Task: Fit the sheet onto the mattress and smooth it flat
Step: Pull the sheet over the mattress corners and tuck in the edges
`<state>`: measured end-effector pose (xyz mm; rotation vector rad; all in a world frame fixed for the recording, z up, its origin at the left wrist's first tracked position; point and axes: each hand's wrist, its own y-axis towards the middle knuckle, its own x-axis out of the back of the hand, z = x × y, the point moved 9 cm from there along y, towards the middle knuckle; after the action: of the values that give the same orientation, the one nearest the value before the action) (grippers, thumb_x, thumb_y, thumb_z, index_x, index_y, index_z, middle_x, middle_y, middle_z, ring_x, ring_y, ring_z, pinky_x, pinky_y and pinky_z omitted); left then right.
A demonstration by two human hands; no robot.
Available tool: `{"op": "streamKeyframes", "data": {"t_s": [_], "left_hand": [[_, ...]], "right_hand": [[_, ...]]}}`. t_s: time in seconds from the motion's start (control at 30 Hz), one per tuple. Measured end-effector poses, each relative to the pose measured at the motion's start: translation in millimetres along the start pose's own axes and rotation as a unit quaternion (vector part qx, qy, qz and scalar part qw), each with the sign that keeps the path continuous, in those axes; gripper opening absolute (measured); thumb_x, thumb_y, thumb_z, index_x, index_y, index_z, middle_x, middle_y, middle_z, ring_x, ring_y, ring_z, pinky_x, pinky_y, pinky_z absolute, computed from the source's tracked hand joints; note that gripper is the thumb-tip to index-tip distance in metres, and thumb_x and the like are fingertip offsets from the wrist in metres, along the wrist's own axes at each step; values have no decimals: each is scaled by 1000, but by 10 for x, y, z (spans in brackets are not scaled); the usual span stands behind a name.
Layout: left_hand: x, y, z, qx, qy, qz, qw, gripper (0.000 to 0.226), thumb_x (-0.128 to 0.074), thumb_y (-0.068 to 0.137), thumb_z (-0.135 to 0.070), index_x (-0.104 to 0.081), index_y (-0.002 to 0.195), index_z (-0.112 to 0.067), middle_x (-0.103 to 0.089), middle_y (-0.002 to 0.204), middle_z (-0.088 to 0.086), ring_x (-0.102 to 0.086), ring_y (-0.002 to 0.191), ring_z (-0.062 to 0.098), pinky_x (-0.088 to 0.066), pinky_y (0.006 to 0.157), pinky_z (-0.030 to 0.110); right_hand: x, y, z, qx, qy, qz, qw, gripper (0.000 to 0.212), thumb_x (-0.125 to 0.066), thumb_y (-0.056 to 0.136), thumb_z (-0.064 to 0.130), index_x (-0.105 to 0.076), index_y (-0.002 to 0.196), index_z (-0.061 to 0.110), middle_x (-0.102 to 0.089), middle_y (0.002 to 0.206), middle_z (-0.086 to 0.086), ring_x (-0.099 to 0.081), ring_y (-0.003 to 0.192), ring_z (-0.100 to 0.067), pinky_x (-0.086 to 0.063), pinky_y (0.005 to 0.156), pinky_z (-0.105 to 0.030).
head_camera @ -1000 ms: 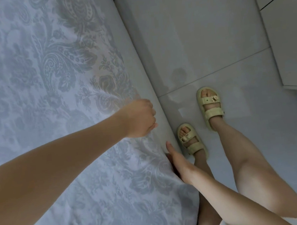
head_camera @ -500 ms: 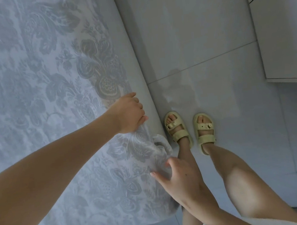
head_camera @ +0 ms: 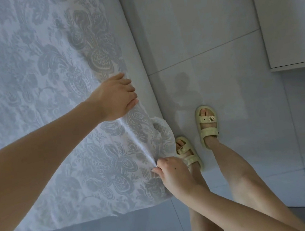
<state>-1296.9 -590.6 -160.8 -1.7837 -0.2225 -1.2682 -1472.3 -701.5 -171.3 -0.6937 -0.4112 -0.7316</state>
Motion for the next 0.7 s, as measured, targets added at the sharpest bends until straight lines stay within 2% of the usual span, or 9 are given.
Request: {"op": "streamKeyframes", "data": {"t_s": [0.1,0.17,0.23,0.27,0.33,0.4,0.47,0.6,0.7], "left_hand": [[-52,79,-71,-8,44,22,999,70,-6,93,-42,-72,98,-18,-70,101,-2,-57,110,22,-21,114,37],[-116,181,-103,-19,67,59,996,61,-12,98,-40,-70,101,-21,-68,103,-6,-57,107,17,-23,113,35],[-137,301,-131,-23,65,96,993,56,-16,100,-38,-69,104,-20,-67,104,-5,-58,104,17,-33,107,35],[-136,362,-145,-24,62,109,992,56,-16,101,-38,-68,103,-17,-66,103,-3,-57,102,19,-39,101,36],[-160,457,-154,-22,59,132,989,57,-16,102,-37,-67,102,-14,-64,103,0,-56,102,22,-45,91,36],[-210,496,-144,-23,67,153,986,58,-15,102,-38,-67,102,-13,-63,105,1,-55,105,23,-45,90,36],[-288,492,-140,-28,86,174,981,58,-14,102,-39,-66,105,-14,-63,108,1,-55,106,22,-43,91,35],[-431,522,-174,-46,143,203,968,66,-9,100,-41,-68,96,-13,-68,101,3,-58,99,23,-40,96,36],[-417,533,-213,-72,186,233,952,64,-8,102,-39,-66,97,-13,-70,97,4,-61,95,23,-37,97,34]], "right_hand": [[-6,99,-57,-26,46,58,997,41,-66,87,30,-40,57,17,-46,52,1,-42,52,-15,-27,49,-24],[51,152,-189,-70,110,95,987,39,-58,90,40,-53,63,12,-57,61,2,-53,62,-15,-40,54,-24],[300,219,-384,-136,205,14,969,31,-56,91,41,-69,89,13,-68,84,5,-63,82,-11,-50,73,-24],[385,245,-483,-174,260,-31,949,29,-53,94,38,-68,101,14,-68,93,7,-63,91,-10,-50,78,-20],[356,349,-510,-207,389,-50,897,31,-44,99,32,-63,114,11,-67,105,3,-61,103,-12,-46,84,-14],[274,481,-437,-195,462,-58,863,32,-40,101,29,-60,121,15,-65,118,3,-58,111,-6,-43,97,-18],[151,583,-343,-193,499,-52,843,27,-39,102,29,-60,119,25,-63,117,8,-56,110,0,-42,100,-19],[-53,648,-273,-202,541,-61,814,34,-39,101,34,-58,127,25,-62,122,13,-53,117,-1,-39,107,-32],[-83,664,-213,-198,646,-29,736,32,-32,103,30,-62,115,30,-67,112,16,-59,110,2,-46,94,-18]]}}
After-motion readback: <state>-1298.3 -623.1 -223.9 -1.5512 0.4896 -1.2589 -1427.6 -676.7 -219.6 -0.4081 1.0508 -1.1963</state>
